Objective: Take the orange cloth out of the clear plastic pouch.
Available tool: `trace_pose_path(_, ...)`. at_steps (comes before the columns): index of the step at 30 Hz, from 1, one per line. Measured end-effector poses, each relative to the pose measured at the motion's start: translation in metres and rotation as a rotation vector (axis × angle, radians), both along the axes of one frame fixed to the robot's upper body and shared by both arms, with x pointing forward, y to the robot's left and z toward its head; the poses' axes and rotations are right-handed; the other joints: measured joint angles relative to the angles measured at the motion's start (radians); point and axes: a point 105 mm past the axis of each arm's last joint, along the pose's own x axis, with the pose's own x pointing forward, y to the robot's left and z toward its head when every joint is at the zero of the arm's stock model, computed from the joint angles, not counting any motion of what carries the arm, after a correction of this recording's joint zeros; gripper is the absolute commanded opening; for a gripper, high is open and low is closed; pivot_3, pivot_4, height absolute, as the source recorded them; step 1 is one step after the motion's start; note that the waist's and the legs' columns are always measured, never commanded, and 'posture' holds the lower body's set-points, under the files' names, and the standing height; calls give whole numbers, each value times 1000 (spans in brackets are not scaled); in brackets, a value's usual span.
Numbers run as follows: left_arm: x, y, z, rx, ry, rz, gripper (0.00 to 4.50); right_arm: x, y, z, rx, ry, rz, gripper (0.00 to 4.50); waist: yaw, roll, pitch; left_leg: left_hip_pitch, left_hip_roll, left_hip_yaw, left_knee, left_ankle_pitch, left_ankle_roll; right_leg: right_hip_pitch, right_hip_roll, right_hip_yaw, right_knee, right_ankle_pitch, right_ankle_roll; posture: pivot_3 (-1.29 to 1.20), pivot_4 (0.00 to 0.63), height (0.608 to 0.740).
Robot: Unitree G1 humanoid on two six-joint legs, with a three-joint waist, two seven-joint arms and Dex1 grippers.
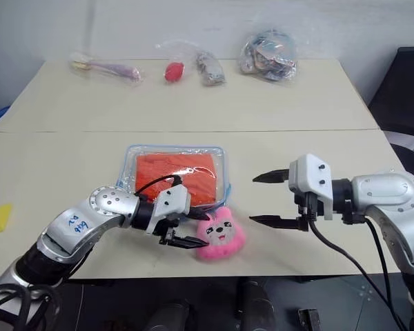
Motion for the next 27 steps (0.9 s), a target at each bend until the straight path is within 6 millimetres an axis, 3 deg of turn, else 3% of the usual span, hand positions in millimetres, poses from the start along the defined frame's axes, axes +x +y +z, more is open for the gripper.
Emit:
trace_pose_path(3, -2, -4, -3, 1, 6, -14, 3177, 1, 3, -1, -2, 1, 6, 4121, 0, 0, 0, 0, 0, -1, 0, 0, 0, 1, 0, -1, 0, 0, 0, 0, 150, 740)
trace_pose_path(6, -4, -8, -5, -3, 14, -24, 2587, 1, 4, -2, -3, 6, 11, 4121, 0, 0, 0, 1, 0, -1, 0, 0, 0, 2, 0, -1, -1, 0, 0, 0, 150, 740)
trace_pose_path(14, -5, -5, -9, -8, 44, -20, 81, 1, 5, -3, -7, -5, 13, 4121, -1, 0, 0, 1, 0, -2, 0, 0, 0, 3, 0, -1, -1, 0, 0, 0, 150, 740)
trace_pose_path(17, -6, 2, -9, -4, 49, -11, 18, 2, 12, -8, -3, -15, 29, 4121, -2, 0, 0, 1, 1, -2, 0, 0, 0, 3, 0, -2, -1, 0, 0, 0, 150, 740)
trace_pose_path(23, -19, 42, 2, 57, 99, 16, 18, 22, 27, -28, -60, -155, 44, 4121, -14, 1, 0, 4, 1, -1, -2, 0, 0, 3, 0, -1, -1, -1, -1, 0, 150, 740)
trace_pose_path(27, -32, 49, 4, 44, 127, 5, 18, 34, 43, -38, -78, -244, 79, 4121, -9, 0, 0, 5, 1, -1, -2, 0, 0, 5, 0, -2, -2, -1, -1, 0, 150, 740)
